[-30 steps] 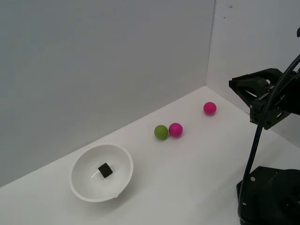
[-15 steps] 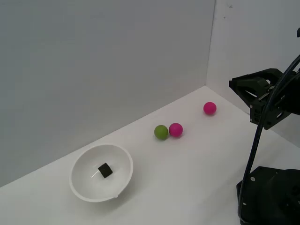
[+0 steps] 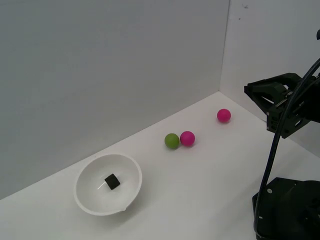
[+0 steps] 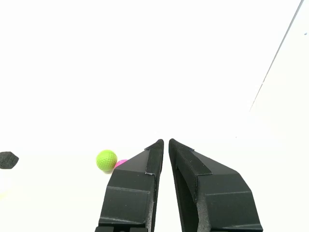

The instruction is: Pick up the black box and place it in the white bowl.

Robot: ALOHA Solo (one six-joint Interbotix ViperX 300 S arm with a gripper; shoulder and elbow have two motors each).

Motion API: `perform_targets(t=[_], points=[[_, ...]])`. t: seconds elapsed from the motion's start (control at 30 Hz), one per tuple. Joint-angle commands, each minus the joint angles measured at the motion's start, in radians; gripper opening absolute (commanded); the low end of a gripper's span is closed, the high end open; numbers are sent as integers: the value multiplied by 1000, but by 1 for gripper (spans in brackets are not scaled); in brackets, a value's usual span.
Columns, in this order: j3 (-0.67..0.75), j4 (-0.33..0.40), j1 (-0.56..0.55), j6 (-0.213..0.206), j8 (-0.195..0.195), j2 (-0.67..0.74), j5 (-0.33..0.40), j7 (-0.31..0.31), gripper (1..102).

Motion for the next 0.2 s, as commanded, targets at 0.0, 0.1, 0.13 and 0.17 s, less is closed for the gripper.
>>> perform_targets(t=[0.0,0.1,0.13,0.17], points=[[9,-2,9,-8,15,3,-6,9,3],[11,-2,9,-9,15,6,-8,9,3],[12,-2,9,-8,15,6,-8,9,3],[12,-2,9,-9,15,8,-6,9,3]])
